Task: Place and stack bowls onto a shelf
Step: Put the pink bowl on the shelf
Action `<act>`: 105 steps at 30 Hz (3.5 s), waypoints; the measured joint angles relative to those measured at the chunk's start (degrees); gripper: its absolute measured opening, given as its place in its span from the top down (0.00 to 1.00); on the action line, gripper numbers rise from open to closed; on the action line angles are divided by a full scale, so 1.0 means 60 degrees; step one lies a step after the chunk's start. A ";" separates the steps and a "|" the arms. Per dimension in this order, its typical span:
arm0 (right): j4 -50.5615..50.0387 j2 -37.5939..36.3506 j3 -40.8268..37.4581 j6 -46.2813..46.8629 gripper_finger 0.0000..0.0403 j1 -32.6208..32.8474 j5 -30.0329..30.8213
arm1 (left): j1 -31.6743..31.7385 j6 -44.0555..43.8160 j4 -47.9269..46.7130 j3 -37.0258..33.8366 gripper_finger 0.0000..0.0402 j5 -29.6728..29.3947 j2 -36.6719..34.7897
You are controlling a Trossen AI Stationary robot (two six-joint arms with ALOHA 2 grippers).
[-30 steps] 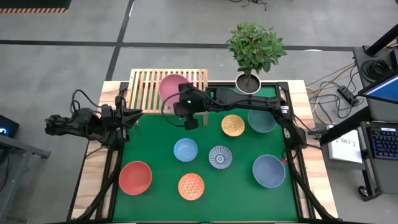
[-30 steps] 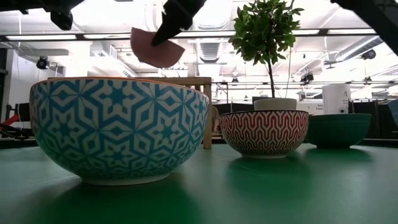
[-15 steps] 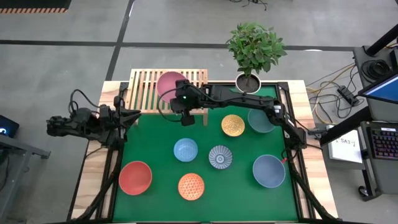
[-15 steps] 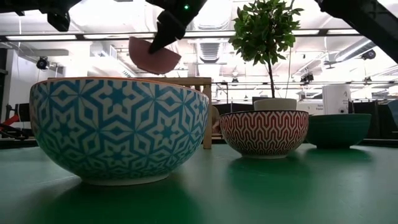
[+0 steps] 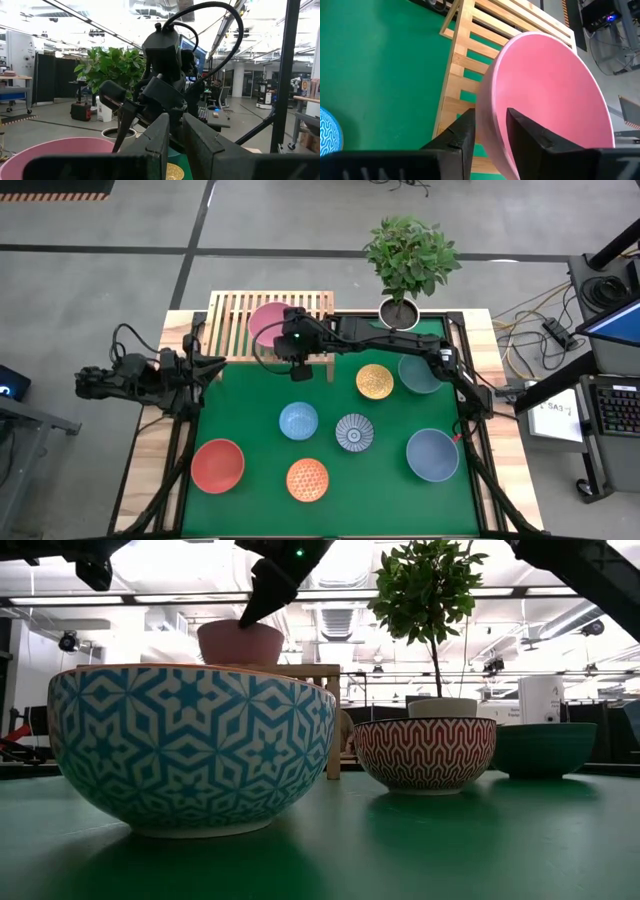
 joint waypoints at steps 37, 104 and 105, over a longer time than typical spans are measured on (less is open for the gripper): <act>0.1945 -0.1242 -0.2784 0.0822 0.98 -0.0540 0.0783 | 0.0000 -0.0007 -0.0149 0.0000 0.91 -0.0025 -0.0025; 0.8551 -0.8375 -1.4539 0.3889 0.98 0.1818 -0.0515 | 0.0675 0.1123 -0.5127 0.5001 0.57 -0.3477 0.6950; 0.8532 -0.8371 -1.4539 0.3882 0.98 0.1821 -0.0515 | 0.0834 0.1282 -0.5764 0.5381 0.55 -0.3398 0.7200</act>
